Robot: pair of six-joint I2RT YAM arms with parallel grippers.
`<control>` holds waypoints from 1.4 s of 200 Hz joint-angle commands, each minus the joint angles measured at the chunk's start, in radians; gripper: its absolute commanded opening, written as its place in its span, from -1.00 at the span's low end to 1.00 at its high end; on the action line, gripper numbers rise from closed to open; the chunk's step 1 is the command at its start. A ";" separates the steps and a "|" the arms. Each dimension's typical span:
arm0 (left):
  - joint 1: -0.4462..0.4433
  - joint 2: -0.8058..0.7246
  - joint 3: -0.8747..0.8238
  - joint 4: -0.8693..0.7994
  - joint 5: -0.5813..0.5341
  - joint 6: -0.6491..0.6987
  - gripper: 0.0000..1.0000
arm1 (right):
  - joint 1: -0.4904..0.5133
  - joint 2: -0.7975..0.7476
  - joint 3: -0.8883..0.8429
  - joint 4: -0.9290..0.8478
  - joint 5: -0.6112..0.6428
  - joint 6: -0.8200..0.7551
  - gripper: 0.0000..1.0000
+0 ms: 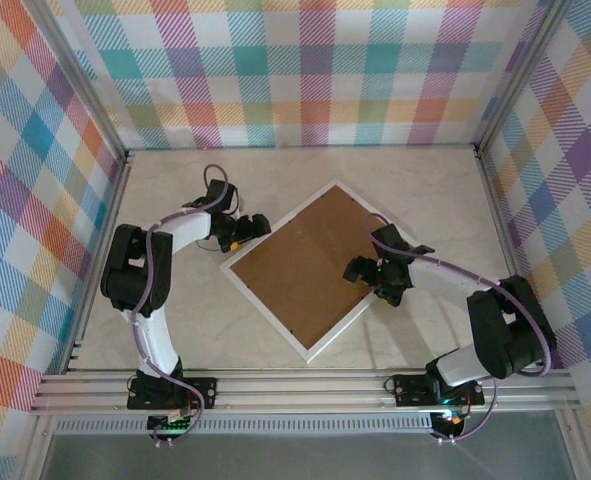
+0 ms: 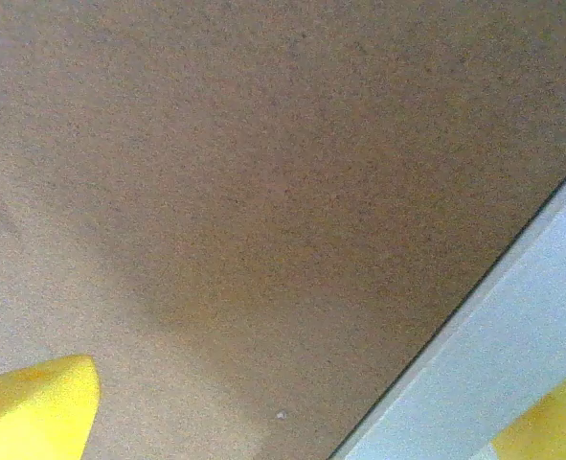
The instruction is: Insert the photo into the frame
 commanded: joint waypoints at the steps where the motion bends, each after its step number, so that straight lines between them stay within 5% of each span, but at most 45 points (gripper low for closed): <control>1: -0.017 -0.032 -0.056 -0.045 0.089 -0.057 0.84 | -0.021 0.079 0.111 0.152 -0.011 -0.050 0.98; 99: -0.131 -0.154 -0.179 -0.004 0.141 -0.159 0.84 | -0.142 0.451 0.562 0.001 -0.045 -0.318 0.98; 154: -0.141 -0.194 -0.240 0.089 0.137 -0.226 0.86 | -0.152 0.355 0.646 -0.105 -0.039 -0.545 0.98; 212: 0.054 -0.249 -0.223 0.151 0.115 -0.272 0.88 | 0.065 0.273 0.646 -0.196 -0.197 -0.833 0.74; 280: 0.284 -0.372 -0.361 0.263 0.152 -0.335 1.00 | 0.361 0.369 0.640 -0.139 -0.307 -1.180 0.47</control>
